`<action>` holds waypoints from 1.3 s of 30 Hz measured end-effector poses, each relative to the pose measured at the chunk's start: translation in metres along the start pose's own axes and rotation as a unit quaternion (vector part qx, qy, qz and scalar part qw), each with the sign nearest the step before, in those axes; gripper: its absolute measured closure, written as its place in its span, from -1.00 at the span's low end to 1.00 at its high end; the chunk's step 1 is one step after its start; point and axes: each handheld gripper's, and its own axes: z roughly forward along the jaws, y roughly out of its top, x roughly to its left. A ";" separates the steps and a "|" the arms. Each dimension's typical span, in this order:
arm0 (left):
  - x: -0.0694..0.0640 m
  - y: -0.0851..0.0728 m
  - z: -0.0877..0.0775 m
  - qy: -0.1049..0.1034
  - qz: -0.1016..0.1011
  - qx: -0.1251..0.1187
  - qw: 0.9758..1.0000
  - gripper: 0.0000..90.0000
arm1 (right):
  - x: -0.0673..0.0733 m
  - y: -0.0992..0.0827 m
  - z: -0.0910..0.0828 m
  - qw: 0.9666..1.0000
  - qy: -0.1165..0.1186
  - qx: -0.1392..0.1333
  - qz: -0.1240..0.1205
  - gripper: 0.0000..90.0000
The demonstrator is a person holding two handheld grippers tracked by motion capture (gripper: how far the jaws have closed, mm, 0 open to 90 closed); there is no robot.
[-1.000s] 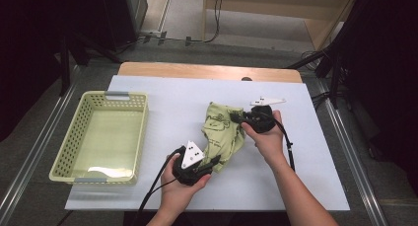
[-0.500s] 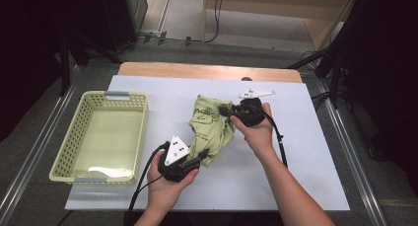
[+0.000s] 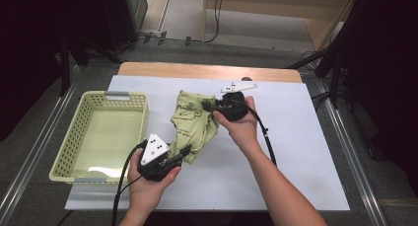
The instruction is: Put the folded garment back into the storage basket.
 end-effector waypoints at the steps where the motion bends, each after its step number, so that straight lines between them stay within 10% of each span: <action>1: 0.002 0.000 -0.002 0.002 0.000 0.000 1.000 0.45 | 0.002 0.001 0.002 1.000 0.001 0.000 -0.001 0.49; 39: 0.070 -0.018 -0.088 0.077 -0.032 -0.010 0.996 0.45 | 0.087 0.059 0.084 0.997 0.052 0.009 -0.048 0.49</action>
